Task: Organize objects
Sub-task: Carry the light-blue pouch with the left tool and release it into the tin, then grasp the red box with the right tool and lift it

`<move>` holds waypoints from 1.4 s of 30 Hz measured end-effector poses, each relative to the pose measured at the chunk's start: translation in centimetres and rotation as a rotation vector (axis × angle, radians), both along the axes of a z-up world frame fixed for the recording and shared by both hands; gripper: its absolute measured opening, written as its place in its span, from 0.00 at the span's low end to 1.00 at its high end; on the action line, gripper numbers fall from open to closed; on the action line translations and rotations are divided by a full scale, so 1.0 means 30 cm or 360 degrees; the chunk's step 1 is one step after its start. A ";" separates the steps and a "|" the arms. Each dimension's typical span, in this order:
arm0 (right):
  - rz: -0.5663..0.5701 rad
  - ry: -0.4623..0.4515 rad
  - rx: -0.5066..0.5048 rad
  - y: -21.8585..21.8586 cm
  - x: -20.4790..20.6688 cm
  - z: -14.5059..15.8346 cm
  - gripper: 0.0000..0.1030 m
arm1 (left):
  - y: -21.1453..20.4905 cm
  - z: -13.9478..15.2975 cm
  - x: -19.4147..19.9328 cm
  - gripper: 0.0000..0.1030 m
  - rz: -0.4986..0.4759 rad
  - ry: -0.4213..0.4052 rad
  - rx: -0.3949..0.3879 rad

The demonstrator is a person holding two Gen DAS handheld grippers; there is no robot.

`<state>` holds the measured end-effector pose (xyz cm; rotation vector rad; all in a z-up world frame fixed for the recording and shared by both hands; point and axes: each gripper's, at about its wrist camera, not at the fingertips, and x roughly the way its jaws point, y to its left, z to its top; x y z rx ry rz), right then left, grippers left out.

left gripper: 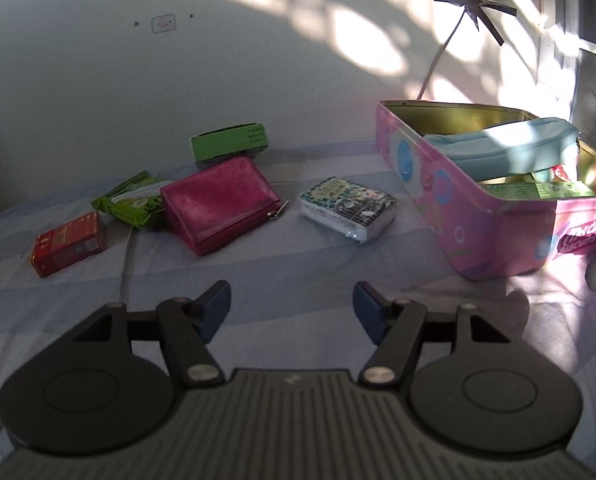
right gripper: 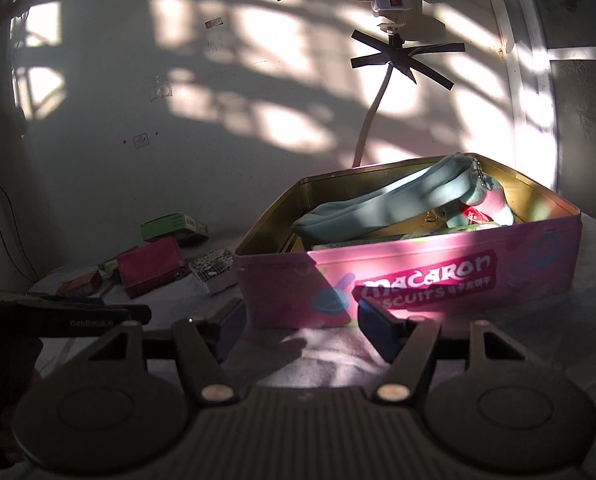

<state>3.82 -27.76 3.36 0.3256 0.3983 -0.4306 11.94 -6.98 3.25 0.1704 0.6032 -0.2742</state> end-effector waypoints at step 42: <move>0.0947 0.0542 -0.0077 0.696 1.368 -0.129 0.97 | 0.882 0.020 0.102 0.67 0.1172 -0.0091 -0.0847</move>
